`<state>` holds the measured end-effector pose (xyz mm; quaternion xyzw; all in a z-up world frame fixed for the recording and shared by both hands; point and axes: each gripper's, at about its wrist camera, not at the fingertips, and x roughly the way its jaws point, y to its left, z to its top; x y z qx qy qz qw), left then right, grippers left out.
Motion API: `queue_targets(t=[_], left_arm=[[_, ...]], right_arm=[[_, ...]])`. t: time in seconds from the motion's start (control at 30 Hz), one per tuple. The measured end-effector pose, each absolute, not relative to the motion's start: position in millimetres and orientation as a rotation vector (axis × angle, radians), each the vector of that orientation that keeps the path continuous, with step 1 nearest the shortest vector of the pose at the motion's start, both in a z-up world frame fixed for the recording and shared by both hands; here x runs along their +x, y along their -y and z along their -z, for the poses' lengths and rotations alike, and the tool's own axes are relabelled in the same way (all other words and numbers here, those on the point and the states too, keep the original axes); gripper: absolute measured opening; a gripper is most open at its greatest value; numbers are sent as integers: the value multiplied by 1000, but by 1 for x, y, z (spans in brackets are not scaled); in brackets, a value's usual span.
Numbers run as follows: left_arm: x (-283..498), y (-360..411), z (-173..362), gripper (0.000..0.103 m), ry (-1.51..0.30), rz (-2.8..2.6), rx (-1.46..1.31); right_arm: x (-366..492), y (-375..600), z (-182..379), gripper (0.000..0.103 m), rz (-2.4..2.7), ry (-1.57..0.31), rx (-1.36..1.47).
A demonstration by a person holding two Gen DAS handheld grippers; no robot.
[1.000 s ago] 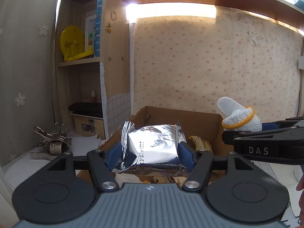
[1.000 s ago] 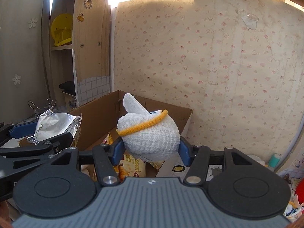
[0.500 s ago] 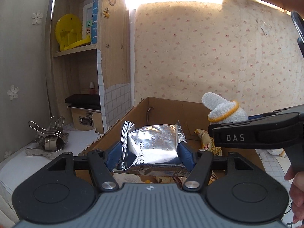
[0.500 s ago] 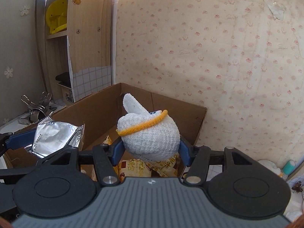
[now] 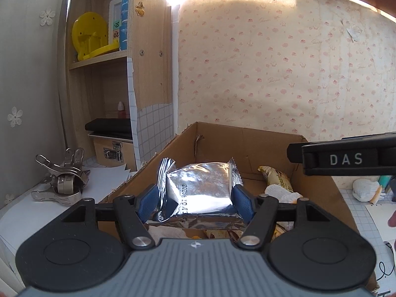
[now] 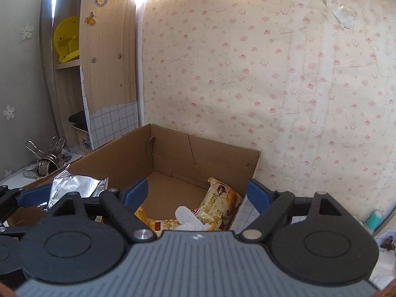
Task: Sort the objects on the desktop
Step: 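Open the right tool to drop the glove while the left tool releases the foil packet, then move both tools out of the shoebox toward the remaining gloves on the desk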
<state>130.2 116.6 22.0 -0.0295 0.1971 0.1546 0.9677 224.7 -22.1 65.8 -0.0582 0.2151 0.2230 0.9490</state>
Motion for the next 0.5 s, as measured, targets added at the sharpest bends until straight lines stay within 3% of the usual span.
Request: queue_targets(t=[0.5], left_arm=[[125, -100, -33, 76, -388, -321, -52]], right_arm=[[184, 80, -67, 87, -384, -393, -62]])
